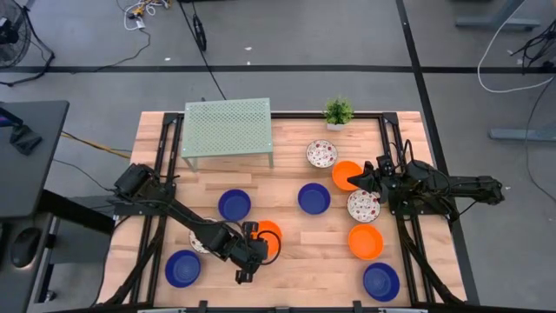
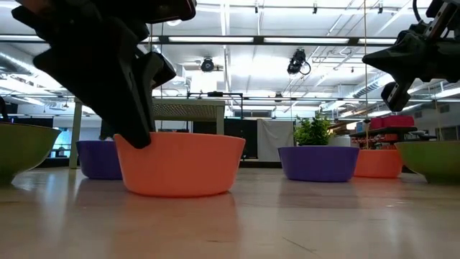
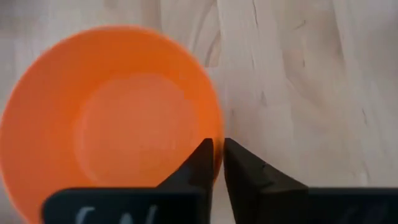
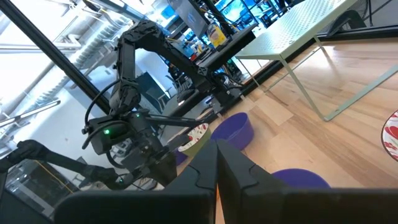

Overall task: Pick & Place Mini bowls
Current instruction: Put the orange bowl on the shelf

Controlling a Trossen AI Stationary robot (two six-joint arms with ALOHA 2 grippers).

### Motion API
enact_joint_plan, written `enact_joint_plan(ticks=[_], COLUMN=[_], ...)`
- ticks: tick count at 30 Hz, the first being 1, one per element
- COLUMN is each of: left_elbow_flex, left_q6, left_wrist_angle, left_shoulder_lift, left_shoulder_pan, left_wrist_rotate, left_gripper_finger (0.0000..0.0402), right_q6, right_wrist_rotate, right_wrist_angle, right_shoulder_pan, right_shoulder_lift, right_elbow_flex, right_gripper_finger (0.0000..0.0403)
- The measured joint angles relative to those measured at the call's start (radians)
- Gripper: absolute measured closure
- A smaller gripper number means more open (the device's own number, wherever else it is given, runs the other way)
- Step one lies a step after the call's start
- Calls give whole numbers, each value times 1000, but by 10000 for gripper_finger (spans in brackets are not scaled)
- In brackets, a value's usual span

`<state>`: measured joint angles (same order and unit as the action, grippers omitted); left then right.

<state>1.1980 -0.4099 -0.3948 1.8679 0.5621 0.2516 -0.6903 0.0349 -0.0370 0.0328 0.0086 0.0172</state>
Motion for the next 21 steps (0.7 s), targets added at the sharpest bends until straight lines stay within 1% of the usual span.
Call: enact_joint_plan(ticks=[2,7,10,13,17,21], left_elbow_flex=[0,2,47,141,297,428], left_q6=[3,5,10,28,37,38], left_wrist_angle=[1,2,-58,-193,-455,-735], left_shoulder_lift=[0,-18,-50,-96,-159,-223], left_shoulder_pan=[0,0,0,1,-11,-85], left_wrist_rotate=[2,24,47,111,236,314], left_gripper_finger=[390,395,396,398,398,399], right_q6=[0,0,0,0,0,0], right_wrist_rotate=[0,0,0,0,0,0], right_wrist_angle=[0,0,0,0,0,0], right_shoulder_pan=[0,0,0,0,0,0], right_shoulder_lift=[0,0,0,0,0,0], right_elbow_flex=[0,0,0,0,0,0], right_gripper_finger=[396,396,396,396,396,396])
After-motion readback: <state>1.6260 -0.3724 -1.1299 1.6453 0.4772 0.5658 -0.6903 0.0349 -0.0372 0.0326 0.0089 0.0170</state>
